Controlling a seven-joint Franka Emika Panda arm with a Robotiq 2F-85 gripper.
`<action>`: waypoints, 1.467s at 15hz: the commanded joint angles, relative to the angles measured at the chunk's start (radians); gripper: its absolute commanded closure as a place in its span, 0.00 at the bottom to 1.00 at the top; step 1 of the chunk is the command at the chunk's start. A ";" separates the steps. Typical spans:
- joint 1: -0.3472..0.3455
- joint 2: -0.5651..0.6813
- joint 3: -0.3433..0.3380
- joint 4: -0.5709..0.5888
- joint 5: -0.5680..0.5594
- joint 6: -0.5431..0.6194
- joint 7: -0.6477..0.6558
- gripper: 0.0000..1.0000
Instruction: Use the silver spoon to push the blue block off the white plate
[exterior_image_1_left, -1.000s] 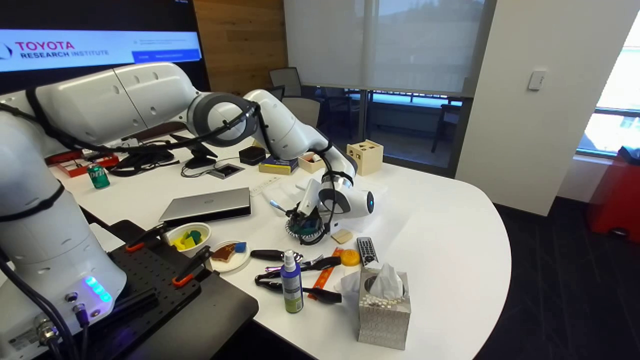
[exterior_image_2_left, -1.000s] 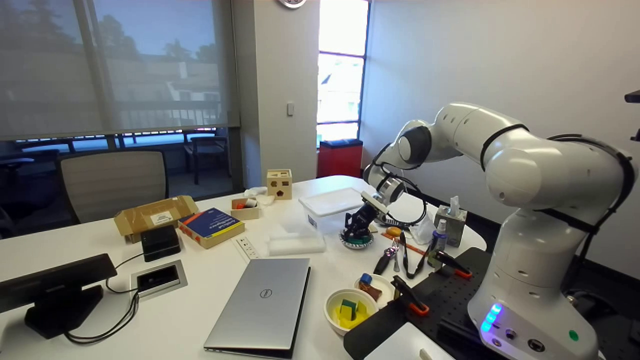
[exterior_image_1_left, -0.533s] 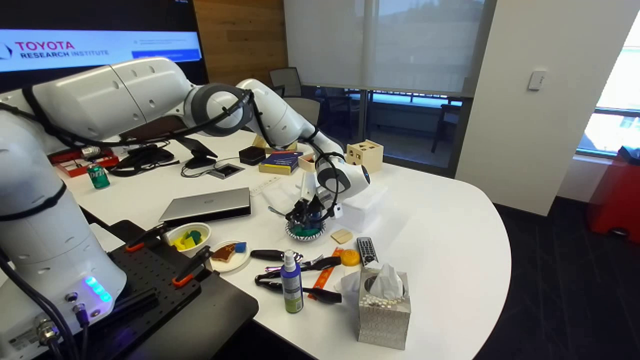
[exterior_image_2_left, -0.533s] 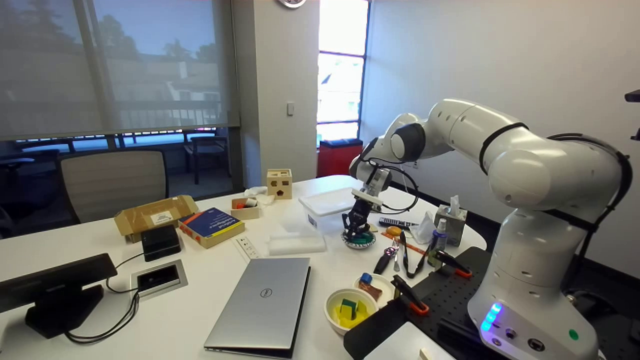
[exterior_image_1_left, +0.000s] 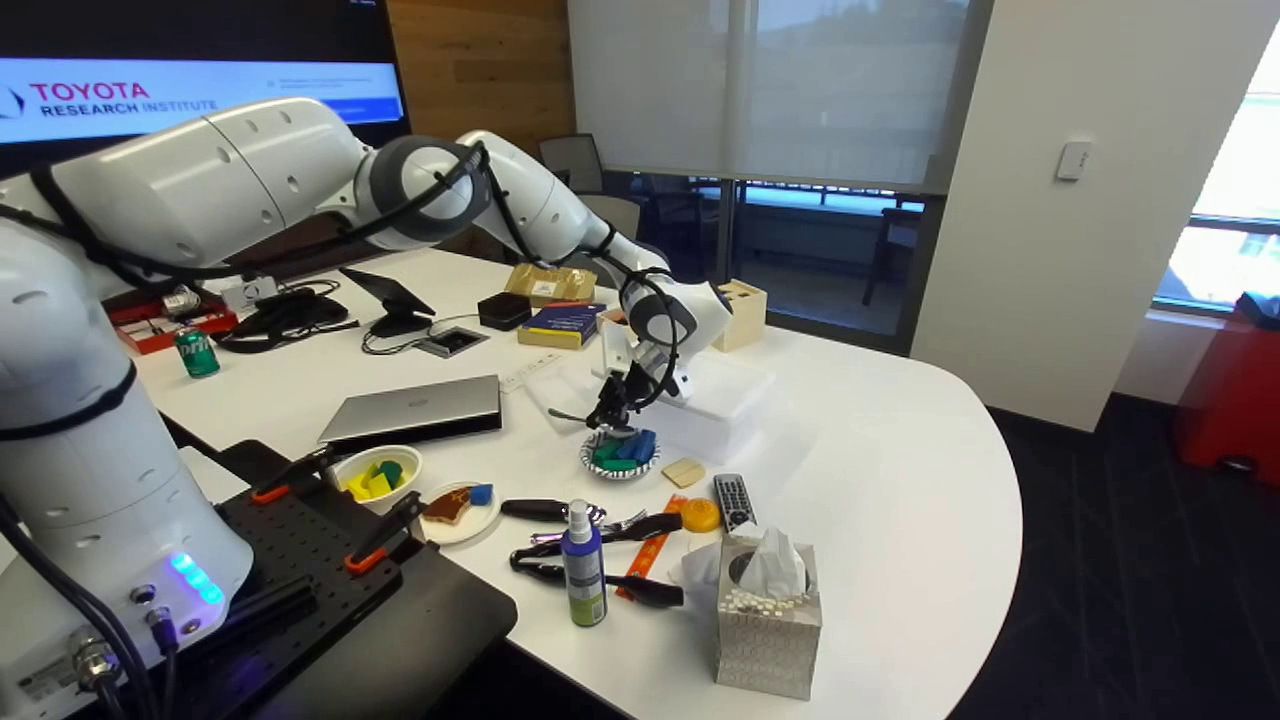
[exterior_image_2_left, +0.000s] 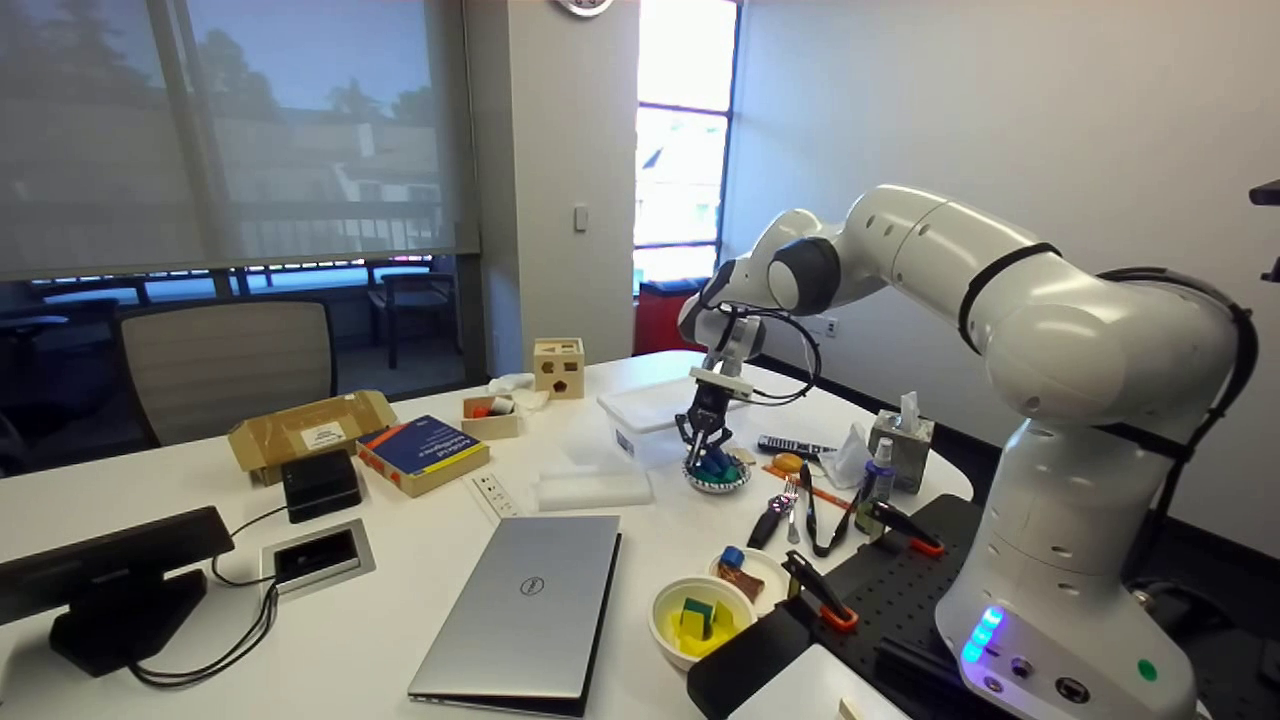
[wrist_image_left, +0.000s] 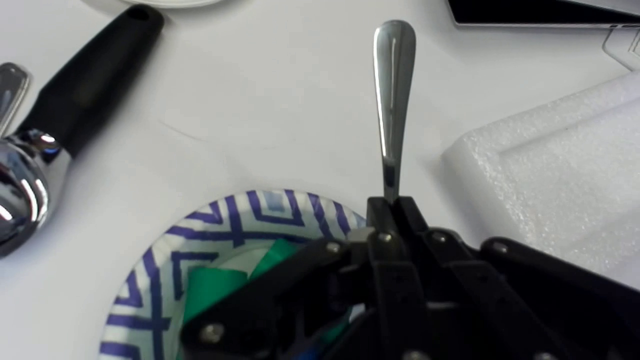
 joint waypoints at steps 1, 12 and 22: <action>0.000 -0.060 0.008 -0.062 0.017 0.009 -0.043 0.98; -0.140 -0.070 0.090 -0.146 0.163 -0.181 -0.251 0.98; -0.310 0.046 0.223 -0.109 0.170 -0.321 -0.235 0.98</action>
